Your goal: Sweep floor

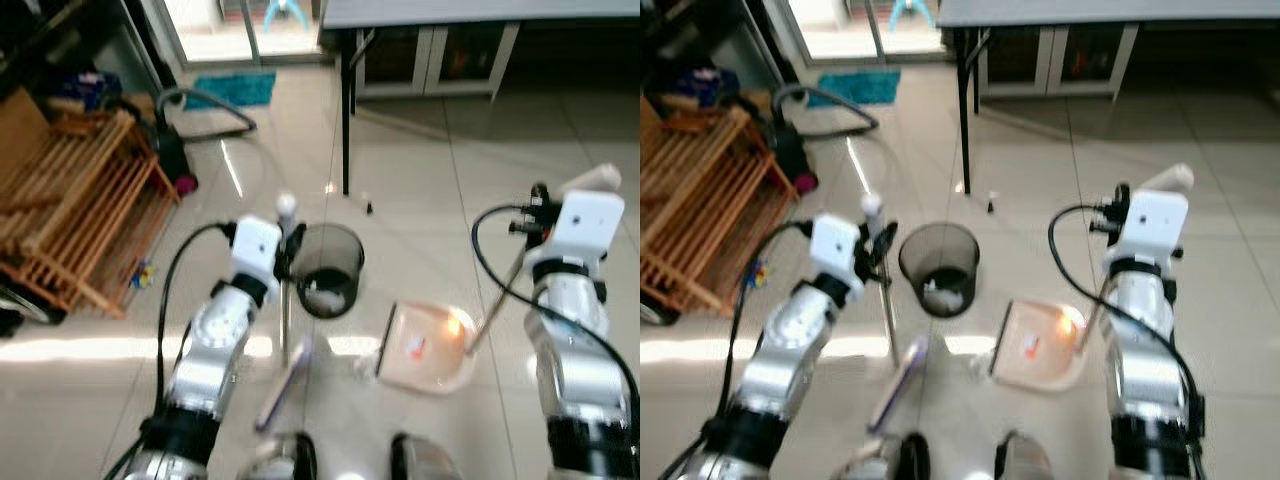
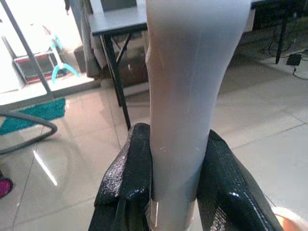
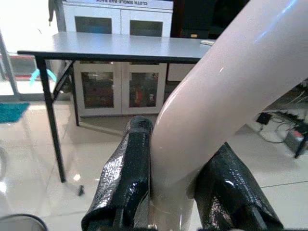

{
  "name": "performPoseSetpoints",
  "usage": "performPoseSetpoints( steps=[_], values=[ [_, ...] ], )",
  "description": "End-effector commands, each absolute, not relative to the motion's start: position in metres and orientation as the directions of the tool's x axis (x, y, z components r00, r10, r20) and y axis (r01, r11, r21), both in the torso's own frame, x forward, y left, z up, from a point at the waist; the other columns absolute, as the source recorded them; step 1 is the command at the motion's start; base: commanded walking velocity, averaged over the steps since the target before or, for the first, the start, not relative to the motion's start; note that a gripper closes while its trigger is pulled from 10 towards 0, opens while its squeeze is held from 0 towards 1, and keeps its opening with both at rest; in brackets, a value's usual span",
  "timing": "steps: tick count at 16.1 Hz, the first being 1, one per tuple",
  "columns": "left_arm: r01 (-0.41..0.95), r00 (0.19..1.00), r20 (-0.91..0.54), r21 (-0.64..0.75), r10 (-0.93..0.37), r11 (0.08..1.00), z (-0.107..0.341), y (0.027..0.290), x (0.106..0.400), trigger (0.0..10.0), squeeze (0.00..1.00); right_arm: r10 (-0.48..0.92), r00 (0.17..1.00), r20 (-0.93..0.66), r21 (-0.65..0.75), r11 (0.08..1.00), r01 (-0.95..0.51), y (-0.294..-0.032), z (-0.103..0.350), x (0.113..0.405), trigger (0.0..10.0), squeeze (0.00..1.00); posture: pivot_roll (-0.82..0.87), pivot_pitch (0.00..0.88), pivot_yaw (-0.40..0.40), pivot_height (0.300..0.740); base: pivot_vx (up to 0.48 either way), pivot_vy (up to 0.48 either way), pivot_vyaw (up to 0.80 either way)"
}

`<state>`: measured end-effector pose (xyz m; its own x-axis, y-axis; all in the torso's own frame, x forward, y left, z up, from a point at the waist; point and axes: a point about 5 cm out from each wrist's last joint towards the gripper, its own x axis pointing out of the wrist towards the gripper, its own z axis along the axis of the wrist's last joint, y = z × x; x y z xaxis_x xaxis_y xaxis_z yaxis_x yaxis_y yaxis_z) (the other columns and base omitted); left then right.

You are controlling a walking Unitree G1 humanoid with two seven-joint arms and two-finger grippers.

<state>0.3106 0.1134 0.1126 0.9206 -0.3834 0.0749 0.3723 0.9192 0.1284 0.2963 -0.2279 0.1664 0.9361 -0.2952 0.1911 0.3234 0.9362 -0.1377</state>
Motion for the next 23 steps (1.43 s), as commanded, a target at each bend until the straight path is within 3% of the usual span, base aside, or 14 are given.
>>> performPoseSetpoints(
  steps=[1,6,10,16,23],
  values=[
    [0.351,0.923,0.109,0.149,-0.368,0.924,0.117,0.115,0.316,10.0,0.00,-0.295,0.922,0.251,-0.179,0.922,0.343,-0.234,0.175,0.298,10.0,0.00,-0.03,0.216,0.099,0.740,0.000,0.000,0.00],
    [0.387,0.903,0.129,0.176,-0.411,0.905,0.118,0.107,0.333,10.0,0.00,-0.291,0.916,0.277,-0.280,0.888,0.366,-0.245,0.174,0.303,10.0,0.00,-0.04,0.252,0.116,0.740,0.000,0.000,0.00],
    [0.405,0.887,0.152,0.197,-0.436,0.893,0.128,0.097,0.350,10.0,0.00,-0.272,0.925,0.267,-0.335,0.874,0.353,-0.239,0.158,0.312,10.0,0.00,-0.02,0.291,0.114,0.740,0.000,0.000,0.00],
    [0.410,0.871,0.204,0.197,-0.447,0.890,0.133,0.088,0.355,10.0,0.00,-0.257,0.920,0.297,-0.261,0.905,0.337,-0.209,0.152,0.320,10.0,0.00,-0.02,0.330,0.124,0.740,0.000,0.000,0.00],
    [0.385,0.850,0.279,0.250,-0.447,0.888,0.152,0.081,0.364,10.0,0.00,-0.274,0.910,0.311,-0.234,0.906,0.352,-0.197,0.150,0.319,10.0,0.00,-0.02,0.345,0.134,0.740,0.000,0.000,0.00]
  ],
)
